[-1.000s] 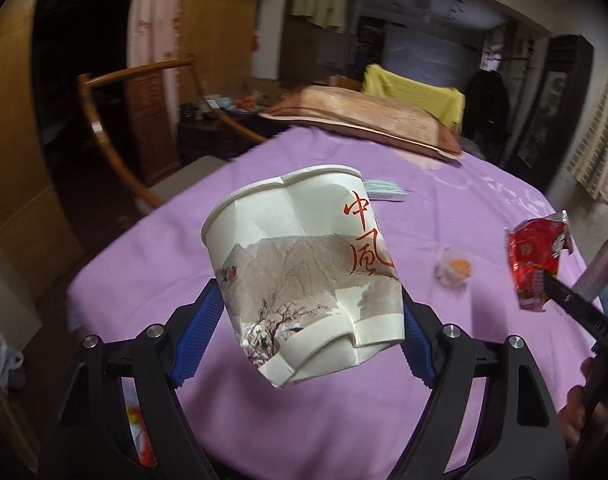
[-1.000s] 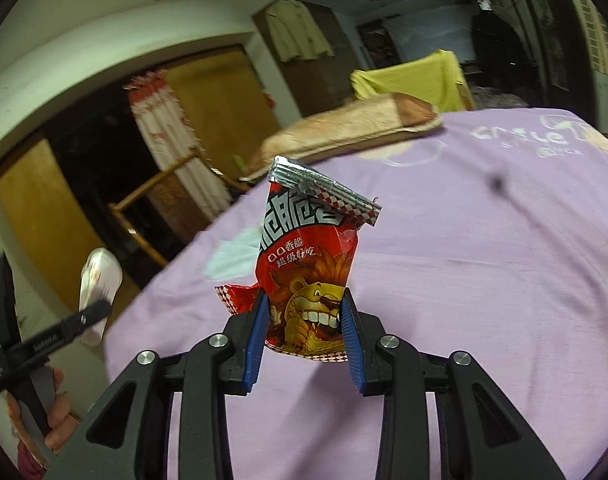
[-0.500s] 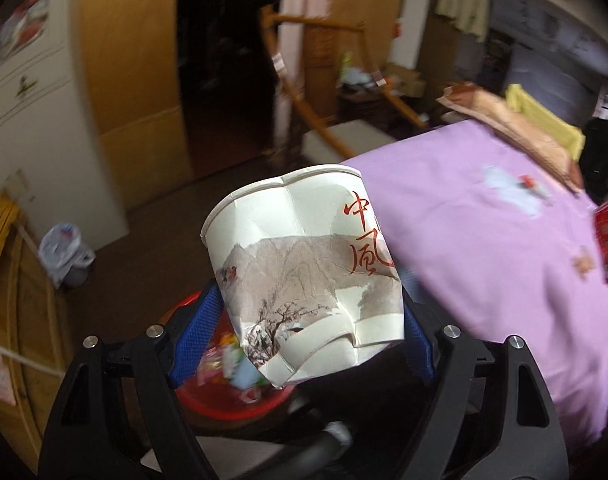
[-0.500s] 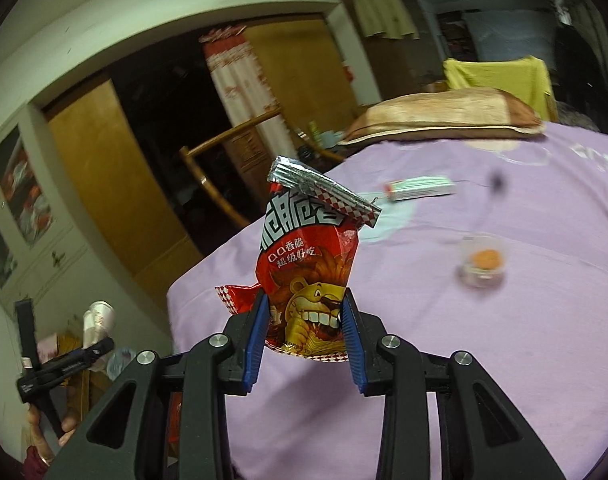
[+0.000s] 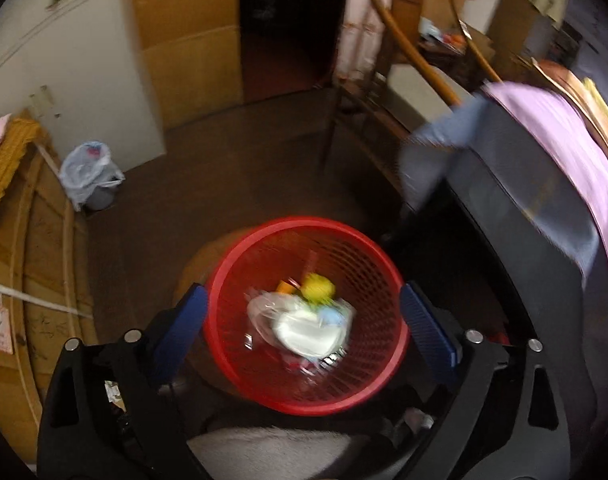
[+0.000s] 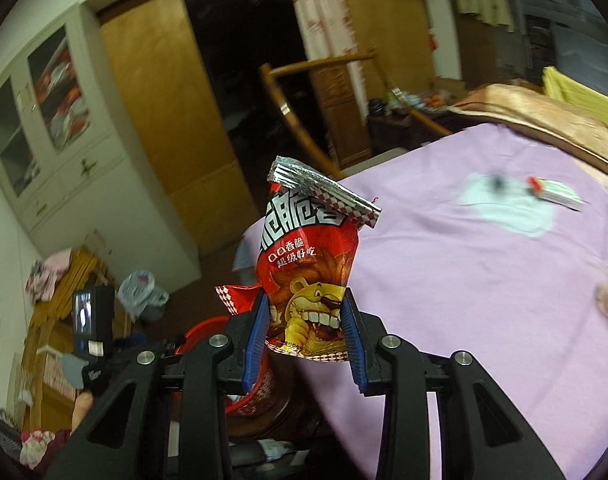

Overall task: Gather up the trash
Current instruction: 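Drop the cup into the red basket with the left tool while the right tool carries the bag, then release the red snack bag into the red basket with the right tool, then move both open tools from the basket back over the table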

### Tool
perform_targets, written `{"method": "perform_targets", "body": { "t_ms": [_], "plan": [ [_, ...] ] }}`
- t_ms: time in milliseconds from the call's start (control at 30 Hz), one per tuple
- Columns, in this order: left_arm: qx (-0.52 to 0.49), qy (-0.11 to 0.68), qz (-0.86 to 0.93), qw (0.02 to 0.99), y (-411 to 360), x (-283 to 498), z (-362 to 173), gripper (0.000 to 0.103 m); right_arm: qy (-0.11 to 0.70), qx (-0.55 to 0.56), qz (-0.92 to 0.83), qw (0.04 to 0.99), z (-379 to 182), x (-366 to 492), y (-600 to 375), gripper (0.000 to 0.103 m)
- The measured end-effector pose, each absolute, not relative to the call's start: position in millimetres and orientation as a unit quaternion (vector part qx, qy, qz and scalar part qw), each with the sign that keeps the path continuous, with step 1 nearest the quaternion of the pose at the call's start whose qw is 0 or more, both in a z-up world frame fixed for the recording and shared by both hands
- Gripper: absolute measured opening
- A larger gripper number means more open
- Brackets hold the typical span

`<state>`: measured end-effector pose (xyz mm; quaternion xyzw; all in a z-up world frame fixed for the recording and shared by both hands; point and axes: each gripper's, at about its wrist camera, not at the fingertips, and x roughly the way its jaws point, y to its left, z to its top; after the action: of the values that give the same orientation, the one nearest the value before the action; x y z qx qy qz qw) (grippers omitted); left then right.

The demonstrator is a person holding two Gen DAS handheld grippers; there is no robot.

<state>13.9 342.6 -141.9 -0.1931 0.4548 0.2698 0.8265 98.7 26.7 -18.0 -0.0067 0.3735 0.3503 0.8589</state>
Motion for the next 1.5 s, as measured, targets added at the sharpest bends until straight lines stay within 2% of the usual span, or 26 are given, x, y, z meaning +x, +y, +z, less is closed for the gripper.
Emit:
{"method": "perform_targets", "body": {
  "t_ms": [267,700,733,800,833,1200,1500],
  "plan": [
    [-0.185,0.397,0.394,0.808,384.5,-20.9,-114.7,0.095,0.42,-0.054,0.407,0.809,-41.5,84.9,113.4,0.036],
    [-0.222,0.396,0.428,0.782,420.7,-36.1,-128.8,0.096,0.501,-0.153,0.454,0.721,-112.7,57.2,222.1,0.038],
    [-0.219,0.396,0.429,0.782,420.4,-35.8,-128.7,0.096,0.509,-0.159,0.453,0.714,-119.1,57.4,227.4,0.04],
    [-0.216,0.391,0.425,0.787,418.7,-35.1,-126.7,0.096,0.524,-0.164,0.454,0.702,-127.7,60.5,232.8,0.06],
    [-0.217,0.389,0.422,0.79,417.2,-35.5,-127.1,0.096,0.526,-0.162,0.453,0.701,-129.7,62.4,234.3,0.063],
    [-0.191,0.379,0.401,0.812,396.2,-26.9,-117.5,0.096,0.485,-0.142,0.428,0.749,-98.9,77.6,208.4,0.065],
    [-0.158,0.347,0.358,0.852,351.7,-23.6,-80.8,0.096,0.436,-0.11,0.412,0.792,-64.4,66.6,166.7,0.071]
  ]
}}
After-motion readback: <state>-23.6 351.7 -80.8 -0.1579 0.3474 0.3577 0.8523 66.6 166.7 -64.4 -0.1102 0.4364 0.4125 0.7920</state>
